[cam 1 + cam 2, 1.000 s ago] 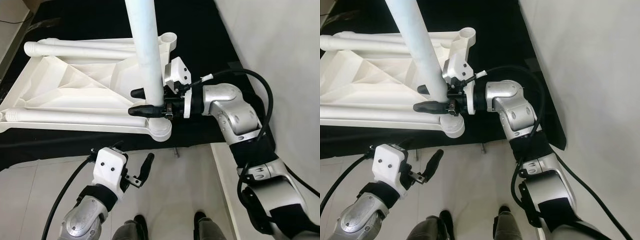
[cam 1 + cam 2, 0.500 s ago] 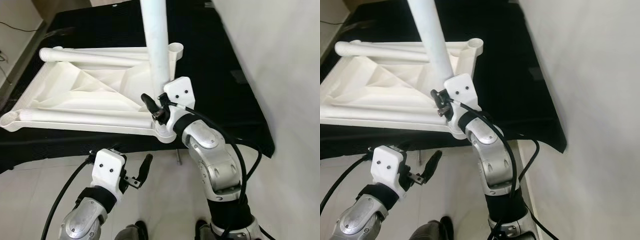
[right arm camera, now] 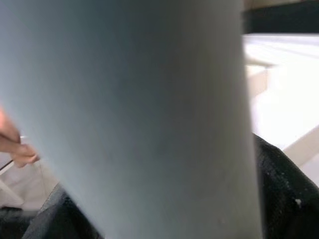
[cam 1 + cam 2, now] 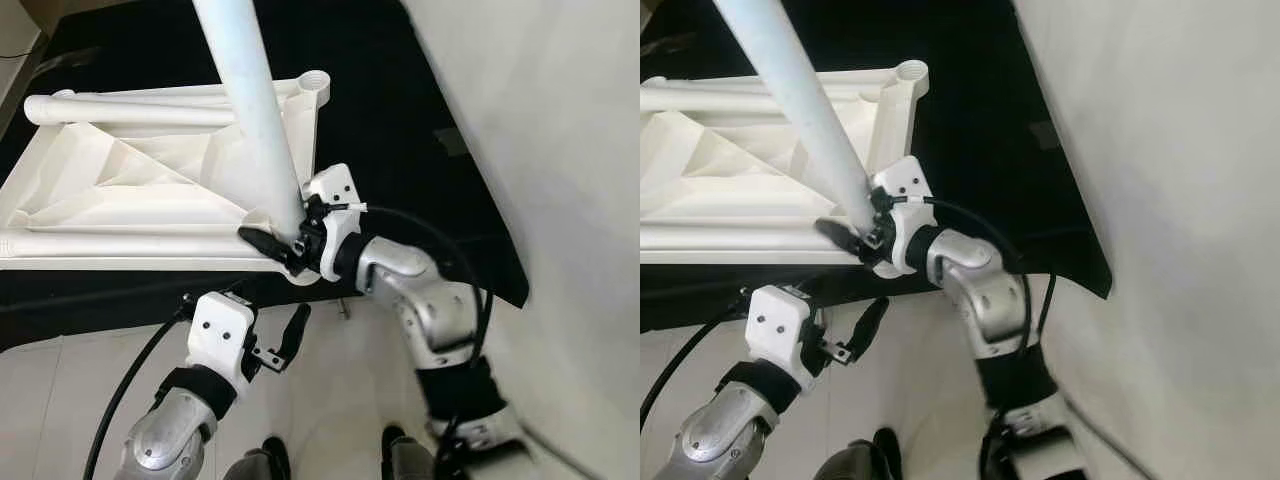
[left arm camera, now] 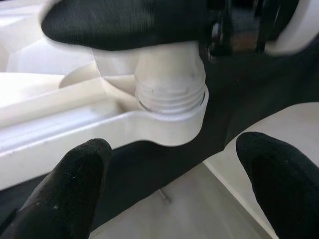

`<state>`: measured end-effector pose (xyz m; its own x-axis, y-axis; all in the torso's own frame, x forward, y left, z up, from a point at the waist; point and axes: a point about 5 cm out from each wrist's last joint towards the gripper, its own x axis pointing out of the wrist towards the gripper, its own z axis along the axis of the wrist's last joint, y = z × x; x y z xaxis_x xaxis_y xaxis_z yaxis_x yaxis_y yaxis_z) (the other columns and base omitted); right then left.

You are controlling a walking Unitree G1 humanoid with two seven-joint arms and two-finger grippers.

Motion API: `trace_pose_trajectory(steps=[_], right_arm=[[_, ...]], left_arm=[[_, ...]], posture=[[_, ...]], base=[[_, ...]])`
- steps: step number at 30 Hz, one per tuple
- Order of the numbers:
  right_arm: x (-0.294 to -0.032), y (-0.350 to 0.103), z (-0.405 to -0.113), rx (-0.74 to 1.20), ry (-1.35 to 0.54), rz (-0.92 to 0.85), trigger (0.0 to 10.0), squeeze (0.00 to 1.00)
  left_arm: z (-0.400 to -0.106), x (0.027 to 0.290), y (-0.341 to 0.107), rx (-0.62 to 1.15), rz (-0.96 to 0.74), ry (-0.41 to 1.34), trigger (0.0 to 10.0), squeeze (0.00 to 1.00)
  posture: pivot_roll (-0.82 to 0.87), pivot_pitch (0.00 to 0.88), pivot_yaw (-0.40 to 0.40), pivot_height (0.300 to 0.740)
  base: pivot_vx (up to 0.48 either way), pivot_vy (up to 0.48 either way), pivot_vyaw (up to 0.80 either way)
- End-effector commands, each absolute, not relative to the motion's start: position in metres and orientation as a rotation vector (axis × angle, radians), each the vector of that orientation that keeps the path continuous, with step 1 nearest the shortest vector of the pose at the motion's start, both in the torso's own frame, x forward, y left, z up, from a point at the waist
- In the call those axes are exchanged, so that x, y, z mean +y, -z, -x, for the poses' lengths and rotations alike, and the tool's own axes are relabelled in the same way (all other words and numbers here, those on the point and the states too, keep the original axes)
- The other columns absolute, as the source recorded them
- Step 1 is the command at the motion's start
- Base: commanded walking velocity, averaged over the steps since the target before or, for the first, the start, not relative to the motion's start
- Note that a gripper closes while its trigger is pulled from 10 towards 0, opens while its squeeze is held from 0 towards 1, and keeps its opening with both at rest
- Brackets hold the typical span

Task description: Building children table

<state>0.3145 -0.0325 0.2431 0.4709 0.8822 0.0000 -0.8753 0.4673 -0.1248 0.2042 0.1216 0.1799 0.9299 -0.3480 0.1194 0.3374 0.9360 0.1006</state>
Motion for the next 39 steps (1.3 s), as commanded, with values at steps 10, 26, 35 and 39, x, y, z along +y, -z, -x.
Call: trace_pose_trajectory(steps=[10,26,35,39], right_arm=[[-0.04,-0.259,-0.321,-0.086,-1.466,0.303,3.2,0.0],[-0.063,-0.225,-0.333,0.061,-0.991,0.276,0.0,0.0],[-0.039,-0.183,-0.287,0.176,-0.554,0.123,0.0,0.0],[-0.032,-0.187,-0.294,0.155,-0.574,0.125,0.0,0.0]], left_arm=[[-0.2,0.124,-0.175,-0.105,-0.084,0.34,10.0,0.0],[-0.199,0.124,-0.174,-0.101,-0.086,0.344,10.0,0.0],[-0.202,0.126,-0.174,-0.102,-0.089,0.348,10.0,0.0],[-0.203,0.125,-0.174,-0.102,-0.09,0.35,10.0,0.0]], posture=[[0.02,0.337,0.096,0.74],[0.01,0.332,0.088,0.74],[0.0,0.323,0.105,0.74],[0.01,0.32,0.098,0.74]], base=[[0.0,0.0,0.0],[0.0,0.0,0.0],[0.0,0.0,0.0],[0.0,0.0,0.0]])
